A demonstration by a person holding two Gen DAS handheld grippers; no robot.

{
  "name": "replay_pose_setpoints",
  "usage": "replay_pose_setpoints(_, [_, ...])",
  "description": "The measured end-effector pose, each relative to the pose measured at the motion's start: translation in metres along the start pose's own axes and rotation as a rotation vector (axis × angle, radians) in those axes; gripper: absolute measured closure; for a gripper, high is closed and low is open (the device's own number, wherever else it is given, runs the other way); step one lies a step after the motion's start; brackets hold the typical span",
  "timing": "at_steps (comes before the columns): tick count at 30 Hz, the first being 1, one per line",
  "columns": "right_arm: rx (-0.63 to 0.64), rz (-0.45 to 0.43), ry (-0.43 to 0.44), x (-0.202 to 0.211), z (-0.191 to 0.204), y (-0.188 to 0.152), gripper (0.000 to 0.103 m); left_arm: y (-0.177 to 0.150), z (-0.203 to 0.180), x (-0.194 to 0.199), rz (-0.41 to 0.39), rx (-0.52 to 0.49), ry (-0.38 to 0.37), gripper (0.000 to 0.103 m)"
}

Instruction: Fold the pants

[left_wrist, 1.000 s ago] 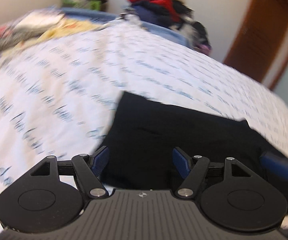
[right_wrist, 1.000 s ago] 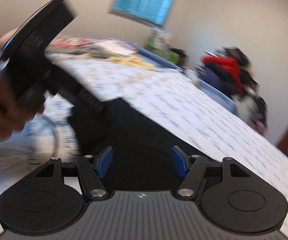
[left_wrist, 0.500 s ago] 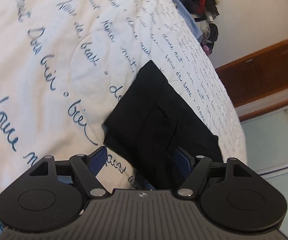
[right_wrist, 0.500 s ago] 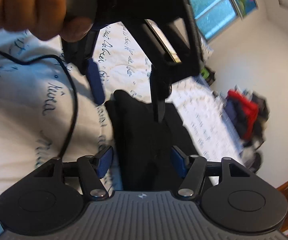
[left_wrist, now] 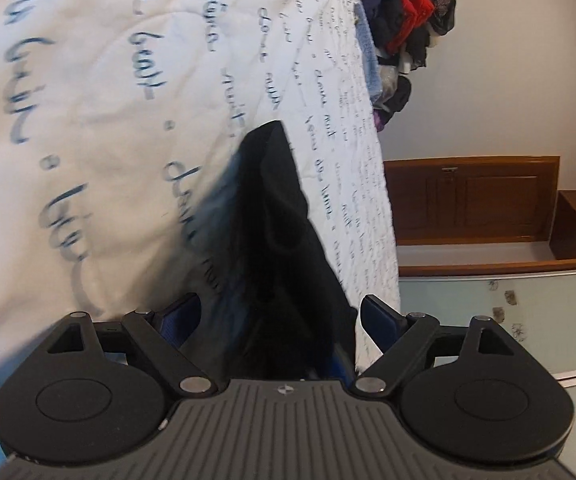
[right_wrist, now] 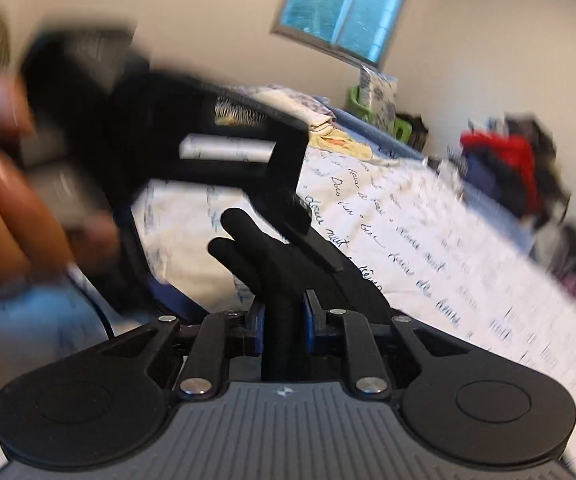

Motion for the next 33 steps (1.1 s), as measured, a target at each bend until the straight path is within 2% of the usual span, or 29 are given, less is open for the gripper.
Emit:
replay_pose_setpoints(4, [-0.095, 0.052, 0.124, 0.006, -0.001, -0.008, 0.084, 0.013, -0.007, -0.019, -0.034, -0.034, 0.05, 0.024])
replay_pose_setpoints(6, [-0.168, 0.012, 0.182, 0.018, -0.004, -0.003, 0.084, 0.017, -0.008, -0.024, -0.049, -0.062, 0.08, 0.024])
replay_pose_setpoints(8, [-0.296, -0.046, 0.208, 0.032, -0.026, 0.002, 0.084, 0.017, -0.011, -0.026, -0.063, -0.098, 0.096, 0.026])
replay_pose_setpoints(9, [-0.366, -0.073, 0.223, 0.035, -0.039, 0.003, 0.084, 0.016, -0.013, -0.026, -0.075, -0.123, 0.115, 0.03])
replay_pose_setpoints(10, [-0.417, -0.082, 0.213, 0.033, -0.053, 0.0, 0.084, 0.015, -0.015, -0.027, -0.091, -0.154, 0.139, 0.036])
replay_pose_setpoints(11, [-0.438, -0.059, 0.167, 0.031, -0.062, -0.006, 0.084, 0.015, -0.016, -0.027, -0.109, -0.185, 0.17, 0.041])
replay_pose_setpoints(13, [-0.425, 0.031, 0.074, 0.011, -0.075, -0.023, 0.084, 0.013, -0.016, -0.027, -0.144, -0.248, 0.233, 0.059])
replay_pose_setpoints(15, [-0.422, 0.108, 0.092, -0.008, -0.071, -0.04, 0.084, 0.011, -0.017, -0.026, -0.174, -0.295, 0.275, 0.068])
replay_pose_setpoints(18, [-0.42, 0.106, 0.09, -0.014, -0.067, -0.043, 0.083, 0.007, -0.018, -0.02, -0.211, -0.341, 0.297, 0.078])
replay_pose_setpoints(22, [-0.475, 0.025, 0.109, 0.001, -0.067, -0.028, 0.078, -0.004, -0.037, -0.009, -0.303, -0.472, 0.334, 0.08])
replay_pose_setpoints(23, [-0.48, 0.02, 0.117, 0.002, -0.067, -0.027, 0.074, -0.007, -0.041, -0.009, -0.327, -0.505, 0.352, 0.081])
replay_pose_setpoints(24, [-0.477, 0.026, 0.119, 0.001, -0.07, -0.029, 0.065, -0.009, -0.045, -0.012, -0.347, -0.528, 0.374, 0.081])
replay_pose_setpoints(26, [-0.451, 0.082, 0.105, -0.01, -0.065, -0.038, 0.052, -0.013, -0.047, -0.015, -0.371, -0.554, 0.411, 0.082])
replay_pose_setpoints(28, [-0.443, 0.085, 0.095, -0.015, -0.063, -0.041, 0.051, -0.019, -0.051, -0.012, -0.406, -0.581, 0.425, 0.082])
replay_pose_setpoints(33, [-0.498, -0.079, 0.141, 0.016, -0.067, -0.021, 0.05, -0.039, -0.079, 0.007, -0.487, -0.637, 0.39, 0.083])
Point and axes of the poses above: each gripper's, at about its wrist camera, not at the fingertips, and x roughly against the way its jaws point, z to its left, y to its top, the point moved 10 cm from there along -x, roughly the way its jaws point, and after that the axes turned 9 degrees about y, right-handed, at the moved point
